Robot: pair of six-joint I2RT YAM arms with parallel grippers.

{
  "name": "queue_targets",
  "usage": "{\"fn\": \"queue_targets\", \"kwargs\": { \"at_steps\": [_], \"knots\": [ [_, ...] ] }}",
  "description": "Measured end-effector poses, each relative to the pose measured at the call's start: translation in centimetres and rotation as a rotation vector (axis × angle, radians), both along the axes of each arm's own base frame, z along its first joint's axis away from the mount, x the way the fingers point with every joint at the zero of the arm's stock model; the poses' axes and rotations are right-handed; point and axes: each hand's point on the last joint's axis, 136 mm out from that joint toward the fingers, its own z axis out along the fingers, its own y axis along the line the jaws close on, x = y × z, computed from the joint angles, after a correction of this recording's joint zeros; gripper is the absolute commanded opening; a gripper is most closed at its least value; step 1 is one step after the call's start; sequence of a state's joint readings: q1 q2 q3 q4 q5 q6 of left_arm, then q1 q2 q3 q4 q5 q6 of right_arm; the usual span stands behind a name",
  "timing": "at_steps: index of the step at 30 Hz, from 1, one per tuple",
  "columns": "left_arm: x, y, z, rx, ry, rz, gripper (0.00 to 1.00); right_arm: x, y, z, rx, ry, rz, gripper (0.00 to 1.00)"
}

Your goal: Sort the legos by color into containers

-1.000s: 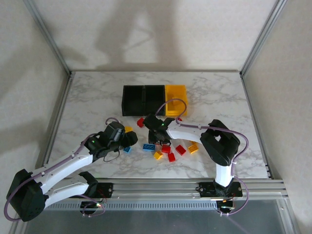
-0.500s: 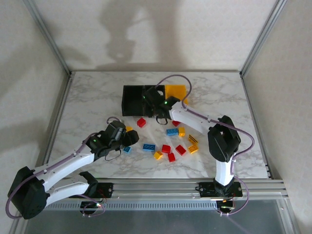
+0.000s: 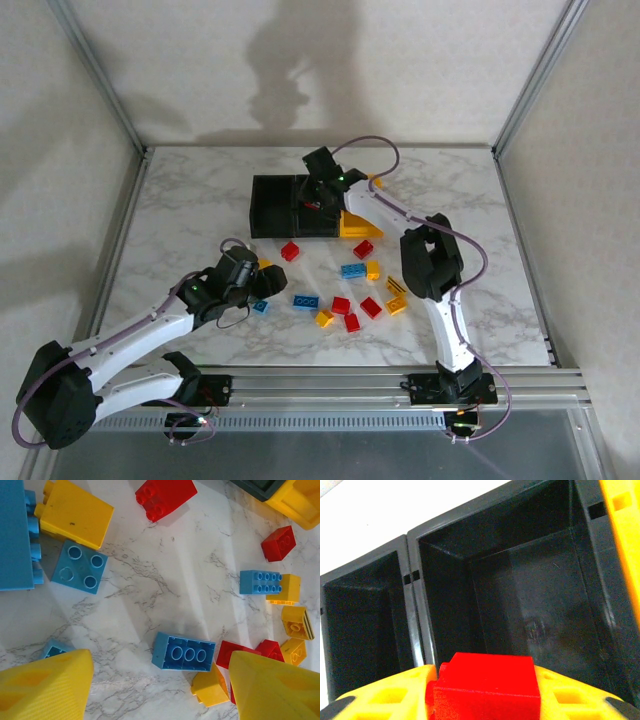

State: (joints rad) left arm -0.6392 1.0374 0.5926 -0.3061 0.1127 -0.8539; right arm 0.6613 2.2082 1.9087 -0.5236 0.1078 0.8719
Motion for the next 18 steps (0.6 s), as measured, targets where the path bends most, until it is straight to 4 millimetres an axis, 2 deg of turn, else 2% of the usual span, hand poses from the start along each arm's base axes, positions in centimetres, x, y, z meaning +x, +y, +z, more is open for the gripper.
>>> {"fn": "queue_targets", "kwargs": {
  "at_steps": [8,18],
  "knots": [
    [0.0,0.0,0.2,-0.004,-0.006,0.0,0.71,0.1,-0.1,-2.7,-0.003,0.064,-0.062,0.45],
    [0.1,0.0,0.2,-0.004,-0.006,-0.001,0.71,0.0,-0.1,-3.3,0.017,0.088,-0.105,0.55]
  ]
}}
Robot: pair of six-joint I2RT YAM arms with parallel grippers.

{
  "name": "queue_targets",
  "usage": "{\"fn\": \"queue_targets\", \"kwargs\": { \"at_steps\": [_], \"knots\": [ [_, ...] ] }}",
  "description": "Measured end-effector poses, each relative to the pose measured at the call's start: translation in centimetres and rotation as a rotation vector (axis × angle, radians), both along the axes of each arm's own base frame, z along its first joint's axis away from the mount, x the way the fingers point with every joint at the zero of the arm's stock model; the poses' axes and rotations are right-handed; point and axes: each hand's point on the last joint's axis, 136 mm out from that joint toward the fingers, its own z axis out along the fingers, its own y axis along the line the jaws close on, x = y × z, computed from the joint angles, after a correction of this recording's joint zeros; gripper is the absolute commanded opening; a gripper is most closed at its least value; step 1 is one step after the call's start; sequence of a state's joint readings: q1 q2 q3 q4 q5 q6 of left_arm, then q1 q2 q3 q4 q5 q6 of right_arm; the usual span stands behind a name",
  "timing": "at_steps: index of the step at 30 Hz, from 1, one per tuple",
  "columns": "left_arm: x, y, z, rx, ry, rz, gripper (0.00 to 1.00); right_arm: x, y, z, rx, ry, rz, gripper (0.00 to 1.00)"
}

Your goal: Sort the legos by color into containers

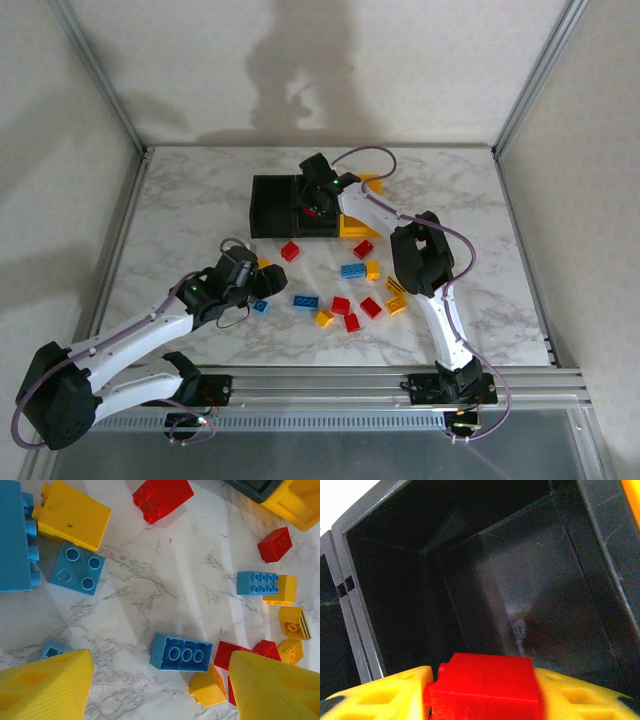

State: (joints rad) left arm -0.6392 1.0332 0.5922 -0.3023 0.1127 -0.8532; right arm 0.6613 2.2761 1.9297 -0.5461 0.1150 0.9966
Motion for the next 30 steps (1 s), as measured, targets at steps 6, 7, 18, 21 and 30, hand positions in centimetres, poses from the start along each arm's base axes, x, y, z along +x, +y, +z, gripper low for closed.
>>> {"fn": "queue_targets", "kwargs": {
  "at_steps": [6,7,18,21,30],
  "knots": [
    [0.1,-0.1,0.1,-0.004,-0.006,0.0,0.71,0.1,0.1,0.0,0.01,-0.003,-0.009,0.57],
    [0.1,-0.1,0.1,-0.004,-0.006,0.0,0.71,0.1,0.1,0.0,0.01,-0.003,-0.009,0.57],
    [0.6,0.6,0.5,0.01,-0.012,0.029,0.7,-1.6,-0.6,3.0,0.011,-0.063,0.02,0.56],
    [1.1,1.1,0.9,0.019,-0.02,0.053,0.69,-2.8,-0.9,5.6,0.026,-0.112,0.044,0.55],
    [2.3,2.6,1.0,0.071,-0.01,0.119,0.68,-7.8,-1.0,10.5,0.048,-0.24,0.19,0.56]
  ]
}}
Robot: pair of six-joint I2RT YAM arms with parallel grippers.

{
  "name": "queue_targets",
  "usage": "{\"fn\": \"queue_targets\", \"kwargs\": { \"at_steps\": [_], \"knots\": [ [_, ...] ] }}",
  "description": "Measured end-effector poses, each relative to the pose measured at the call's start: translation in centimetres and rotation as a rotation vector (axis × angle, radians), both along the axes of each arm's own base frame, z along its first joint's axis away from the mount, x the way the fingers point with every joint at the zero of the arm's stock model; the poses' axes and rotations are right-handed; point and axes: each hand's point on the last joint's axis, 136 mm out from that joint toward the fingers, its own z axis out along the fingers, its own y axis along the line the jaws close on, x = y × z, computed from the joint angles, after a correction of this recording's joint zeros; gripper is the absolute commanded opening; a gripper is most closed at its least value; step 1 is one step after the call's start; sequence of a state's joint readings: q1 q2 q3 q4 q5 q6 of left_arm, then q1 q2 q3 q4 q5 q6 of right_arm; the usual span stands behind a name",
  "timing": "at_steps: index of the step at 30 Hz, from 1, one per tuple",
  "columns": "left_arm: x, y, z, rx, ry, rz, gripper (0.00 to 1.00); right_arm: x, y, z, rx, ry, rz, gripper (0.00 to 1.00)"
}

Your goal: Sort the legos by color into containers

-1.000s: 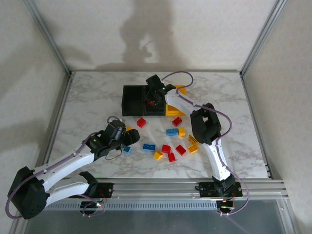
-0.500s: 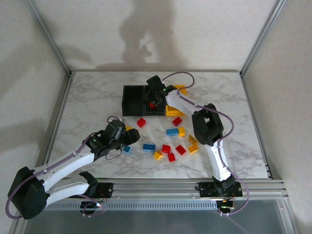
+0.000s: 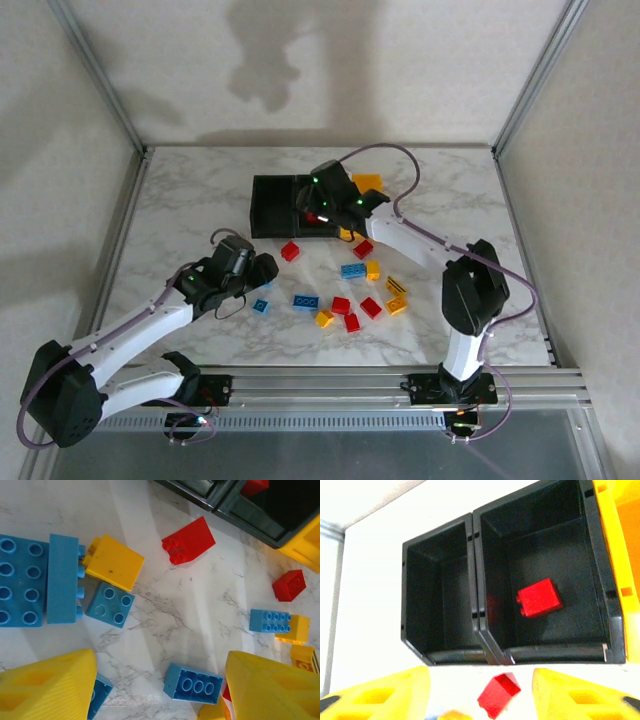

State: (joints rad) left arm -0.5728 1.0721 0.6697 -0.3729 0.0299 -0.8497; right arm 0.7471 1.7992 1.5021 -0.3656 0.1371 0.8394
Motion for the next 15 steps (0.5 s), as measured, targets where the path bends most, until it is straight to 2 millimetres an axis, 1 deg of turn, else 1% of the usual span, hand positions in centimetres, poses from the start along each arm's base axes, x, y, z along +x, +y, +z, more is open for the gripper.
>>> {"fn": "queue_targets", "kwargs": {
  "at_steps": [4,9,12,15],
  "knots": [
    [0.2,0.0,-0.4,0.015,0.018,0.004,0.67,-1.9,-1.0,-1.1,-0.022,0.002,0.055,0.55],
    [0.3,0.1,-1.5,0.036,0.051,0.007,0.67,-4.8,-3.0,-3.1,-0.061,0.018,0.109,0.53],
    [0.3,0.4,-1.9,0.054,0.064,0.015,0.65,-6.3,-4.2,-3.4,-0.068,0.014,0.131,0.52],
    [0.5,1.5,-2.6,0.081,0.086,0.052,0.62,-7.6,-5.2,-3.2,-0.062,0.004,0.139,0.52]
  ]
}}
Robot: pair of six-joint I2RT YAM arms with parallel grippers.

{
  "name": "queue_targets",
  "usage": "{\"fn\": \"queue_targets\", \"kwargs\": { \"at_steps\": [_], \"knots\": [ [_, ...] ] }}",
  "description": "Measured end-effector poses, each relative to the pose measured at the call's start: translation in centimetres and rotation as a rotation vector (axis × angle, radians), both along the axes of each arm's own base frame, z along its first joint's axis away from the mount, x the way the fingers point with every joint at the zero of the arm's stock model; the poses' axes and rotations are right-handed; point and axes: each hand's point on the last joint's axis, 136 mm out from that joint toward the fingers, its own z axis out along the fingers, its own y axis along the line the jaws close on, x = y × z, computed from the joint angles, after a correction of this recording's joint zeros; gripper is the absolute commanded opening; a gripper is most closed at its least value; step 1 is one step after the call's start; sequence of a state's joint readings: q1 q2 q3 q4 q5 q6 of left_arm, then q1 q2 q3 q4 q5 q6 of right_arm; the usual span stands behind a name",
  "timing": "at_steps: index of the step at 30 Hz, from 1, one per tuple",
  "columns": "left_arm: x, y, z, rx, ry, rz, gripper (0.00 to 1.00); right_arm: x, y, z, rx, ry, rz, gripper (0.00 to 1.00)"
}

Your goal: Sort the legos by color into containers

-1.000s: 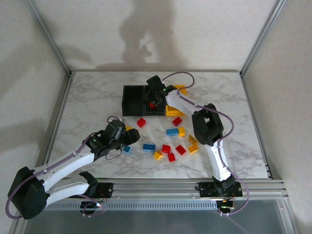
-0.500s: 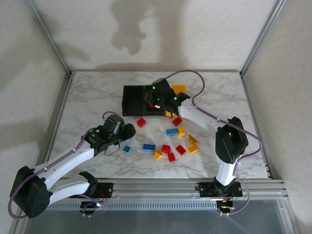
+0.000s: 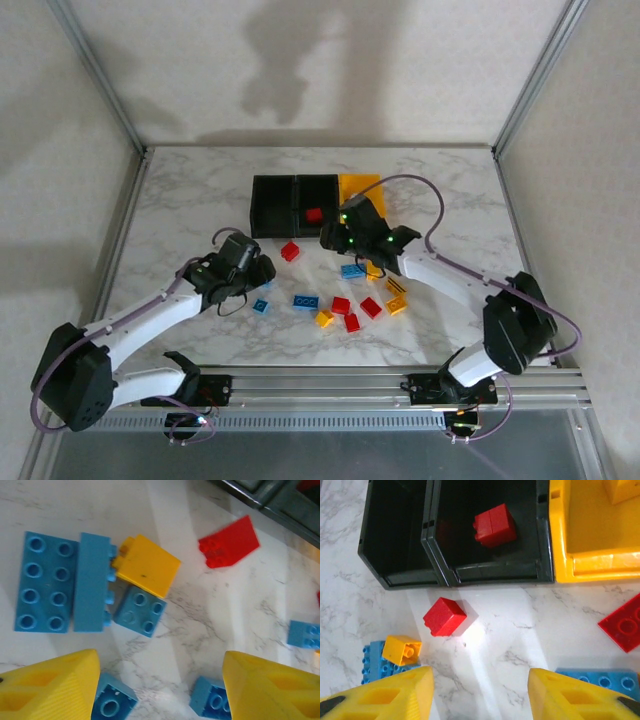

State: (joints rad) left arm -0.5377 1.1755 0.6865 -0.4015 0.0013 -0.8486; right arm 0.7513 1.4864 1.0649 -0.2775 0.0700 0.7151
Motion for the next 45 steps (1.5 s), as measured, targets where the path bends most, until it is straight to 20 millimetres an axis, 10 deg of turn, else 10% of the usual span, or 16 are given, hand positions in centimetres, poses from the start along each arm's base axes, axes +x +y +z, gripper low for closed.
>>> {"fn": "queue_targets", "kwargs": {
  "at_steps": [16,45],
  "knots": [
    [1.2,2.9,-4.6,0.149,0.135,0.021,0.47,-2.2,-1.8,-1.4,-0.007,0.018,0.001,0.49],
    [2.2,2.6,-5.1,0.19,0.152,-0.03,0.34,-2.0,-1.7,-1.3,0.011,0.022,-0.016,0.49]
  ]
}}
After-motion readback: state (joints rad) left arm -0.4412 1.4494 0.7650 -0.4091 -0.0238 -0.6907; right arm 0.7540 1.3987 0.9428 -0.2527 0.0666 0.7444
